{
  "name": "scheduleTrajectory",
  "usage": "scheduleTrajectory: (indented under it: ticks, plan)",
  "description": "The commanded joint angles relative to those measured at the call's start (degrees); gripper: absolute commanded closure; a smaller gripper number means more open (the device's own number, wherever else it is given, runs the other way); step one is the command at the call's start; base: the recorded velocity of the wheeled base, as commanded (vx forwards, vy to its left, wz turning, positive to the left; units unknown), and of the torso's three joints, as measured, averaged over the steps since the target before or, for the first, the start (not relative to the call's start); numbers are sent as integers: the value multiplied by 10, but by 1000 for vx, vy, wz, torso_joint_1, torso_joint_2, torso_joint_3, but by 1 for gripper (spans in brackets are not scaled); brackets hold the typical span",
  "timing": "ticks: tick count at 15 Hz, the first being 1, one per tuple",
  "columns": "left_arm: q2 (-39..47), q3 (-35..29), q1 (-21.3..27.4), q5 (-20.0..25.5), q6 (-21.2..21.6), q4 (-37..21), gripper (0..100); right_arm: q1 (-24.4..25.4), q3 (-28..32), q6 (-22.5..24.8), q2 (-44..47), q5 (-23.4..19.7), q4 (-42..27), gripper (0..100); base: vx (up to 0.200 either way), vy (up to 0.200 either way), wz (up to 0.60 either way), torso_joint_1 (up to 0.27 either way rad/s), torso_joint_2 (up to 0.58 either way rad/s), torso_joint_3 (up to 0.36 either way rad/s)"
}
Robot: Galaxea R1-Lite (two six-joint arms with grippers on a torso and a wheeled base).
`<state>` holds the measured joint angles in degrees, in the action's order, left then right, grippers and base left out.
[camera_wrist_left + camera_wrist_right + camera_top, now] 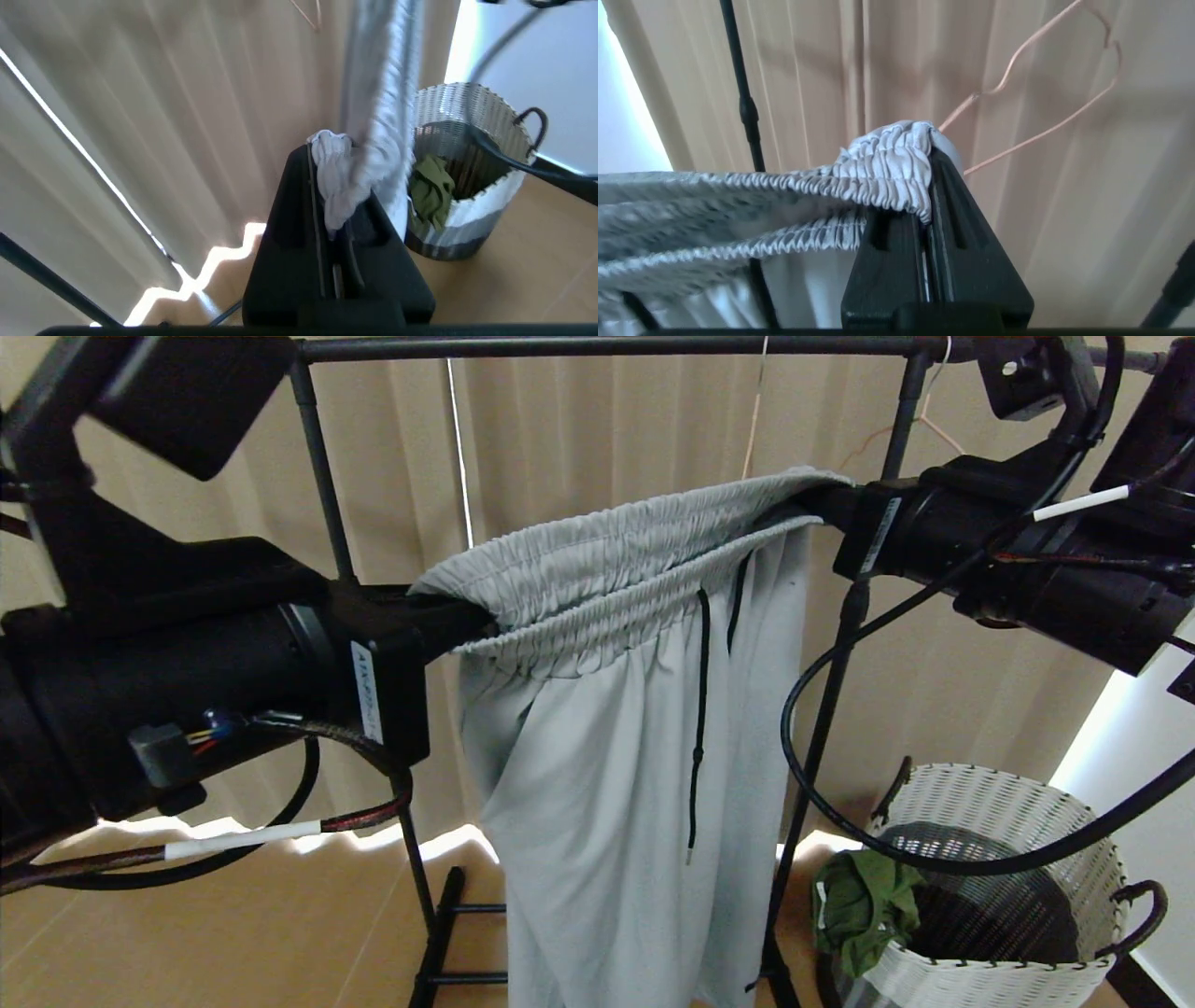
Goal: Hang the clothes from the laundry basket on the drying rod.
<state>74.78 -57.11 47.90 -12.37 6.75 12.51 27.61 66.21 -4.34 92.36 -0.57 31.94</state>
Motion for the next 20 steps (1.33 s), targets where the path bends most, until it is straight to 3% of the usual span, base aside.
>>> scheduleTrajectory:
  ticks: [1, 15, 20]
  plan:
    - [-17, 11, 3, -1, 0, 1, 100, 0, 2, 0, 12, 0, 1, 100, 0, 0, 0, 0, 0, 0]
    - [-13, 27, 0, -4, -3, 4, 100, 0, -20, 1, -17, 3, -7, 100, 0, 0, 0, 0, 0, 0]
    - [23, -19, -32, -9, -2, 4, 100, 0, -70, 2, -78, 4, -23, 100, 0, 0, 0, 0, 0, 0]
